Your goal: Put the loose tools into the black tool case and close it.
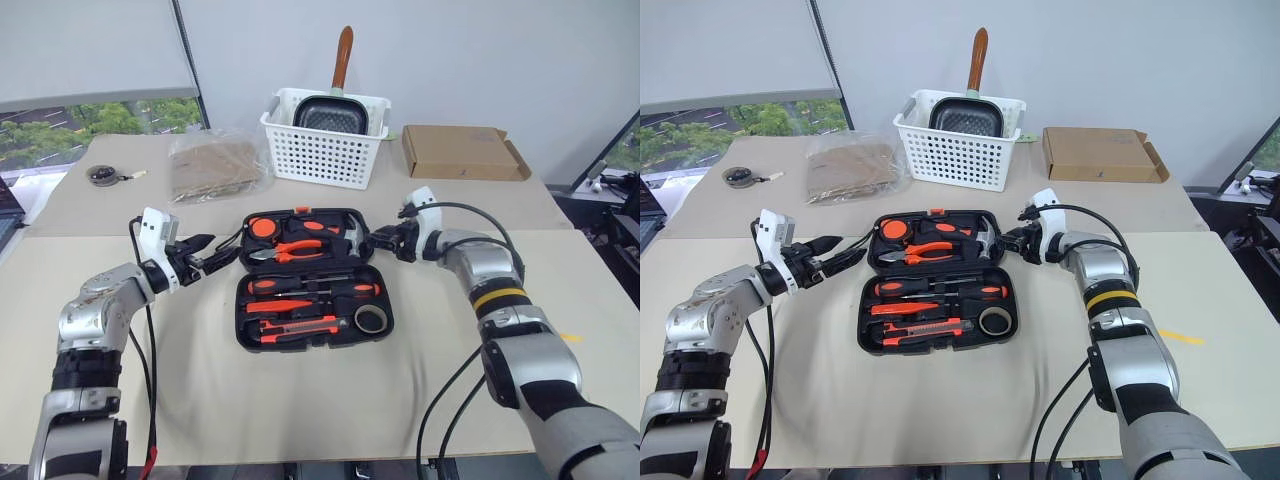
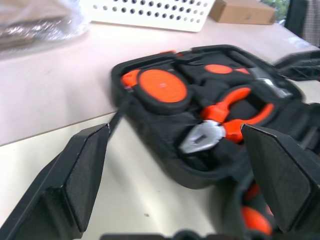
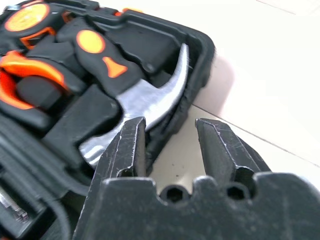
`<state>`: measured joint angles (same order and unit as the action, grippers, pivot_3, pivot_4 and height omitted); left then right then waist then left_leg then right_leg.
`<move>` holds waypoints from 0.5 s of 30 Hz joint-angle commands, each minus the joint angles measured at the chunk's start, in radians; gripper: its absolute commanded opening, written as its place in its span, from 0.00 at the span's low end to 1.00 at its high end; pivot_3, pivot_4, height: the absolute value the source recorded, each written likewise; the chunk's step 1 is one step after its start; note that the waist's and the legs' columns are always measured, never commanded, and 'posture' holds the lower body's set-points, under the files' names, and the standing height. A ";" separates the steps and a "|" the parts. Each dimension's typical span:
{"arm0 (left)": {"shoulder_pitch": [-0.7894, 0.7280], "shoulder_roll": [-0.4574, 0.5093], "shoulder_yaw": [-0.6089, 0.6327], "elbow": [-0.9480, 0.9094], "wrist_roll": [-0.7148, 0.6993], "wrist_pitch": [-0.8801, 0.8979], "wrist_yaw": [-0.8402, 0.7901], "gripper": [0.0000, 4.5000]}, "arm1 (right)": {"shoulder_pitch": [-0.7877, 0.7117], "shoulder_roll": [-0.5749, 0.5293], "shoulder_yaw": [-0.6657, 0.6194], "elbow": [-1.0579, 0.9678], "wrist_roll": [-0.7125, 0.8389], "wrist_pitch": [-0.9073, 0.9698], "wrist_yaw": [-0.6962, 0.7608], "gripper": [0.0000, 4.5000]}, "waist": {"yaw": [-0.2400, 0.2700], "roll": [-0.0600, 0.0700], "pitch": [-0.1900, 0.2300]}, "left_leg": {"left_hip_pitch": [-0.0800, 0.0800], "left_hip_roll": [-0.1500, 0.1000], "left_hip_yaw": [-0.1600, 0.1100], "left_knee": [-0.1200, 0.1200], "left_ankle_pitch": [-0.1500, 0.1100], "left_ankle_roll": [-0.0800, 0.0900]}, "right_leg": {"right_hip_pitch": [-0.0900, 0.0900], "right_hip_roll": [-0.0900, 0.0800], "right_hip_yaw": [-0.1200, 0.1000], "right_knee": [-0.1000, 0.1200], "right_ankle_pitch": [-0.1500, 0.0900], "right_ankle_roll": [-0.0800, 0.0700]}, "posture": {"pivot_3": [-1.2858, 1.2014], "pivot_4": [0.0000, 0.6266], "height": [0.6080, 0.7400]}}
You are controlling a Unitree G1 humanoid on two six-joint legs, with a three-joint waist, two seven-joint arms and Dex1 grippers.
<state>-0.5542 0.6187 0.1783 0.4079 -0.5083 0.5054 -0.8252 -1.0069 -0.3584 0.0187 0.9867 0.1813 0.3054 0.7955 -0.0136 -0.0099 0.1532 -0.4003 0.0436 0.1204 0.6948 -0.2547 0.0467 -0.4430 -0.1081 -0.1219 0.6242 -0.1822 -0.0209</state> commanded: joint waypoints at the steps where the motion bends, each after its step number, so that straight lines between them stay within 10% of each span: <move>1: -0.068 -0.015 0.007 0.075 0.019 0.019 0.013 1.00 | -0.058 0.009 -0.053 0.035 0.023 0.032 -0.010 0.44 | -0.002 0.000 0.000 | 0.000 0.000 0.000 0.000 0.000 0.000 | 0.000 0.000 0.000 0.000 0.000 0.000 | 0.52 0.24 0.70; 4: -0.120 -0.035 0.019 0.147 0.014 0.046 0.020 1.00 | -0.080 0.024 -0.079 0.061 0.032 0.072 -0.004 0.44 | -0.004 0.000 0.000 | 0.000 0.000 0.000 0.000 0.000 0.000 | 0.000 0.000 0.000 0.001 0.000 0.000 | 0.52 0.24 0.70; 11: -0.238 -0.064 0.015 0.337 0.064 0.065 0.082 1.00 | -0.105 0.040 -0.092 0.090 0.016 0.089 -0.004 0.00 | -0.006 0.000 0.000 | 0.001 0.000 0.000 0.000 0.001 -0.001 | 0.000 0.000 0.000 0.002 0.000 0.001 | 0.52 0.24 0.70; 15: -0.287 -0.079 0.007 0.421 0.092 0.068 0.095 1.00 | -0.104 0.039 -0.088 0.091 0.008 0.084 -0.006 0.00 | -0.004 0.000 0.000 | 0.001 0.000 -0.001 0.000 0.001 -0.001 | 0.000 0.000 0.000 0.002 0.000 0.001 | 0.52 0.24 0.70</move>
<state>-0.8033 0.5417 0.1779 0.8004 -0.4327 0.5736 -0.7403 -1.0895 -0.3093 -0.0580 1.0880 0.1966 0.4012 0.7843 -0.0178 -0.0099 0.1532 -0.3996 0.0434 0.1199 0.6947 -0.2539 0.0453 -0.4427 -0.1086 -0.1222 0.6260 -0.1822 -0.0200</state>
